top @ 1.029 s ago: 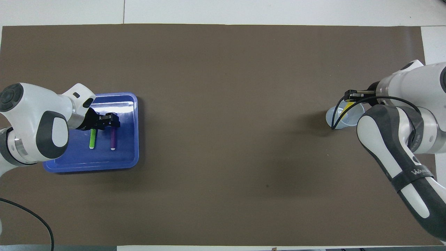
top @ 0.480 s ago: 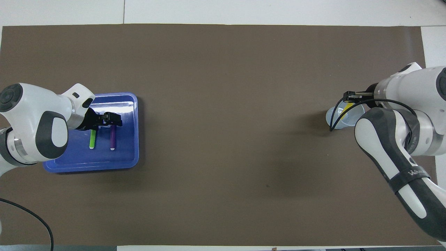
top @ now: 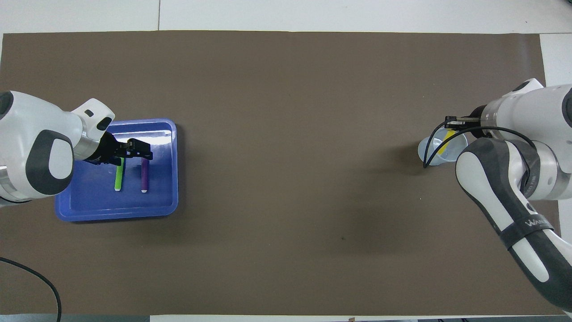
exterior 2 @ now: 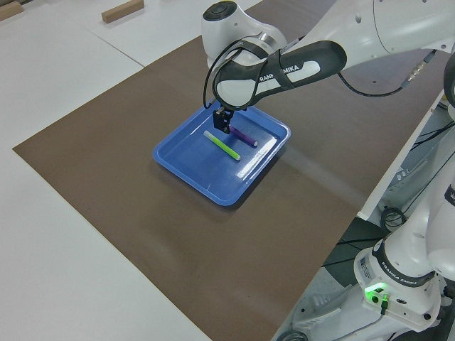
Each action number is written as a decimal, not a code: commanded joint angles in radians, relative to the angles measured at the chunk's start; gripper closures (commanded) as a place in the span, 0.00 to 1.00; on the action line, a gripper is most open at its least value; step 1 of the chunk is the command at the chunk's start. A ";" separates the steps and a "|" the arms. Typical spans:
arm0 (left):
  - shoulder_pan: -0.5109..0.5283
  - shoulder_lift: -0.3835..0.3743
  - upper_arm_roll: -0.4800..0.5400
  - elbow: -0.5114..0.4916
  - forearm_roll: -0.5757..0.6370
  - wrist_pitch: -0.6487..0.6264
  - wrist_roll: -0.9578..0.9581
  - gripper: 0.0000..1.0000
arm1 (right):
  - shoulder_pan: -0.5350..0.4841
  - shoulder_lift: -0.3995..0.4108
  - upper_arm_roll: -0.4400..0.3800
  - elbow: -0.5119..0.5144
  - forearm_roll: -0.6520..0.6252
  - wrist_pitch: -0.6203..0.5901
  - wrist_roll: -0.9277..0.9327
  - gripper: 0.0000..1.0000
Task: Right arm passes pens to left for tray arrangement
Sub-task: 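Grasp the yellow pen in the cup with the right gripper and lift, then pass the yellow pen from the right gripper into the left gripper, then lower the yellow pen into the tray with the left gripper while the right gripper retracts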
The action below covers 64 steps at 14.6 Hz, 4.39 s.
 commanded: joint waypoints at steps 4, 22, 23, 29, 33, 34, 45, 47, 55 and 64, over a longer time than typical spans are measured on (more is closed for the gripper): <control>0.013 -0.081 0.002 0.138 0.007 -0.227 -0.117 0.00 | -0.001 -0.117 0.010 0.084 -0.003 -0.210 -0.012 1.00; -0.069 -0.328 -0.014 0.155 -0.136 -0.315 -1.130 0.00 | 0.008 -0.017 0.408 0.369 0.416 -0.154 1.081 1.00; -0.079 -0.340 -0.017 0.156 -0.135 -0.300 -1.205 0.00 | 0.008 0.004 0.444 0.396 0.416 -0.131 1.168 1.00; -0.099 -0.377 -0.089 0.164 -0.135 -0.170 -1.632 0.00 | 0.008 0.075 0.605 0.457 0.410 0.007 1.485 1.00; -0.099 -0.431 -0.188 0.167 -0.101 -0.154 -1.886 0.00 | 0.011 0.075 0.650 0.459 0.405 0.017 1.513 1.00; -0.099 -0.446 -0.204 0.165 -0.070 -0.158 -1.946 0.00 | 0.013 0.075 0.657 0.457 0.404 0.017 1.517 1.00; -0.101 -0.405 -0.287 0.147 0.050 -0.034 -2.195 0.00 | 0.033 0.072 0.682 0.451 0.399 0.009 1.525 1.00; -0.101 -0.394 -0.295 0.132 0.054 -0.013 -2.198 0.00 | 0.033 0.072 0.683 0.451 0.399 0.009 1.526 1.00; -0.099 -0.385 -0.295 0.102 0.056 0.023 -2.189 0.05 | 0.034 0.072 0.694 0.451 0.398 0.012 1.525 1.00; -0.098 -0.394 -0.295 0.126 0.077 -0.013 -2.188 0.28 | 0.034 0.072 0.694 0.446 0.398 0.014 1.520 1.00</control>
